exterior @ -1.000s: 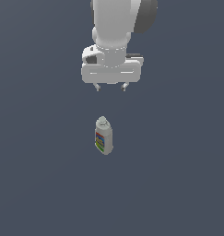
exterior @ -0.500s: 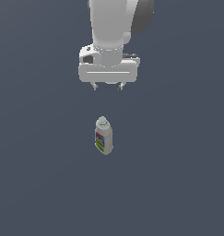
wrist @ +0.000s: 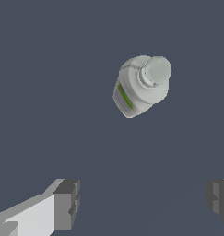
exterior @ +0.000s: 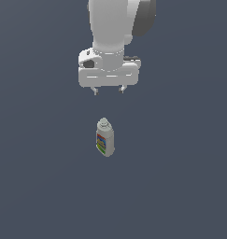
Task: Pick up the object and move it to a goal position.
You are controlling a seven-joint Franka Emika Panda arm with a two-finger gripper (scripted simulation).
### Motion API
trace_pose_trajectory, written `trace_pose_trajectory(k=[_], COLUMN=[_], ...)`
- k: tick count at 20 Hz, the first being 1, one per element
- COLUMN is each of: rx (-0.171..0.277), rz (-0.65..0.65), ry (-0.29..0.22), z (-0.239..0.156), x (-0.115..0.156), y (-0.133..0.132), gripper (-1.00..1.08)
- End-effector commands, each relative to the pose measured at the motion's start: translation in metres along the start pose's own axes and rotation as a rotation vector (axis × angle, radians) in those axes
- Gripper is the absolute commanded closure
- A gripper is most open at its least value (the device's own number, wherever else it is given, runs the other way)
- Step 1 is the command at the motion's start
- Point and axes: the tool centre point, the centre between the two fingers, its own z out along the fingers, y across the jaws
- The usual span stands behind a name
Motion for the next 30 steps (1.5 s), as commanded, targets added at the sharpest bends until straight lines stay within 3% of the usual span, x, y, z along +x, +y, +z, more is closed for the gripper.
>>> trace_pose_trajectory(k=[1,20,30], rx=[0.001,0.008,0.009], rz=[-0.037,-0.455,-0.575], ry=[0.001,0.023,0.031], z=[0.001,0.018,0.026], x=[0.006,0.074,0.092], y=[0.002,0.026,0.034], gripper=[-0.92,-0.92,-0.92])
